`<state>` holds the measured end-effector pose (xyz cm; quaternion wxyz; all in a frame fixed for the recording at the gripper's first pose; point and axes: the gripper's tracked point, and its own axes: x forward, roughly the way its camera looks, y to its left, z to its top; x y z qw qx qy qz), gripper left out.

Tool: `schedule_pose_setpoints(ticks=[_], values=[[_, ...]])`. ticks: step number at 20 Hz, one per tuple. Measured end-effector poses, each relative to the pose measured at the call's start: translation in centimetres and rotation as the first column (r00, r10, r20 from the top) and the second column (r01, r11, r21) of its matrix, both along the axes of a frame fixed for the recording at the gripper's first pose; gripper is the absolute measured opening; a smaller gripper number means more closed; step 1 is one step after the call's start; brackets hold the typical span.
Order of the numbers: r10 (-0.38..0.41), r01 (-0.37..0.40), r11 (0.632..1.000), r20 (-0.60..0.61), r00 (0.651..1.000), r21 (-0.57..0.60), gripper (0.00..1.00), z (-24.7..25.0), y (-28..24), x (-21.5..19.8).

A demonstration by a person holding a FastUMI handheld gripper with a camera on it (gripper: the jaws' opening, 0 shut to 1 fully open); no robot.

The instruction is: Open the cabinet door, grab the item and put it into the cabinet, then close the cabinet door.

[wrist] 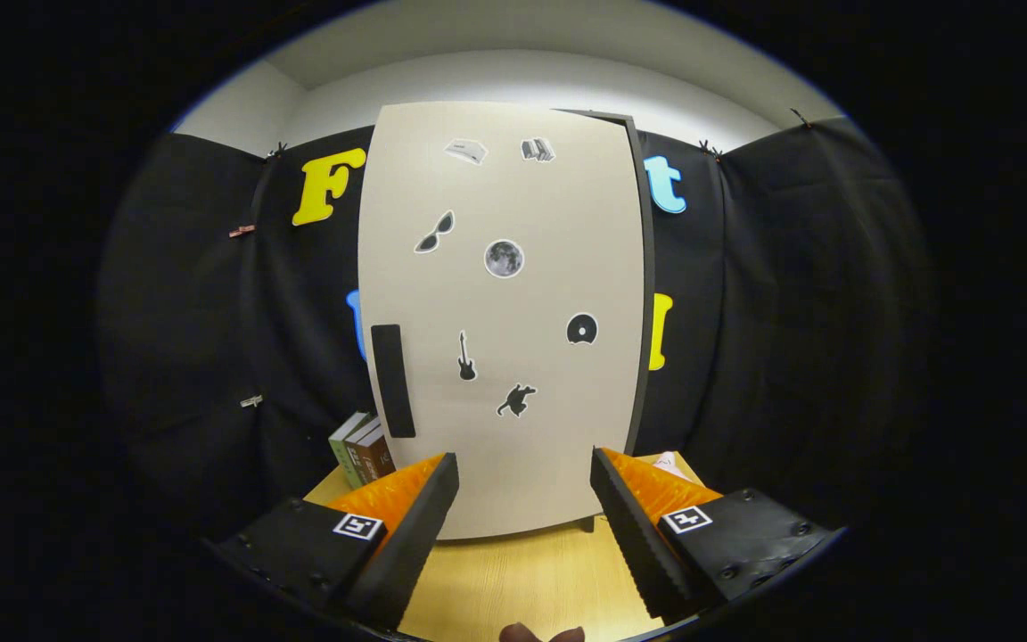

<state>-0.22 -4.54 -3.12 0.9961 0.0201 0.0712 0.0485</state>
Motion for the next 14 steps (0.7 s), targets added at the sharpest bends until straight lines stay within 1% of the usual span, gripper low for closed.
schedule_pose_setpoints(ticks=[1,8,9,14], values=[[0.001,-0.001,1.0,0.001,1.0,0.0,0.97,0.1,0.6,-1.0],[0.005,-0.005,1.0,-0.001,1.0,-0.004,0.97,0.1,0.7,-1.0],[0.005,-0.005,1.0,0.0,1.0,-0.003,0.97,0.9,0.6,-1.6],[-0.002,0.002,1.0,0.02,1.0,-0.015,0.97,1.2,0.5,-1.6]])
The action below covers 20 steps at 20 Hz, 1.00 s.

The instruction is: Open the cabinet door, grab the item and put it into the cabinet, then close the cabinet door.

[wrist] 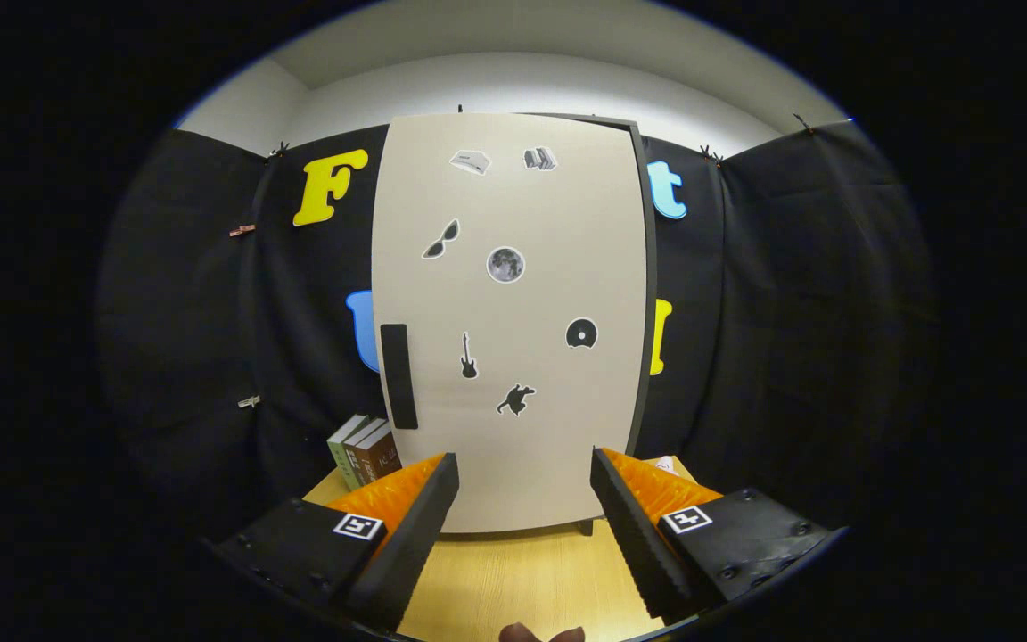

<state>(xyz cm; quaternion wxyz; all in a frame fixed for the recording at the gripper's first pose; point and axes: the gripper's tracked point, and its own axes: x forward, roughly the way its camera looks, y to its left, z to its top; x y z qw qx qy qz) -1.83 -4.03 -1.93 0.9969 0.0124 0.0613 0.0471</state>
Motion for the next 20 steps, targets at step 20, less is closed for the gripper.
schedule_pose_setpoints(ticks=[20], values=[[0.005,-0.005,1.0,0.005,1.0,-0.007,0.98,-0.7,0.0,0.6]])
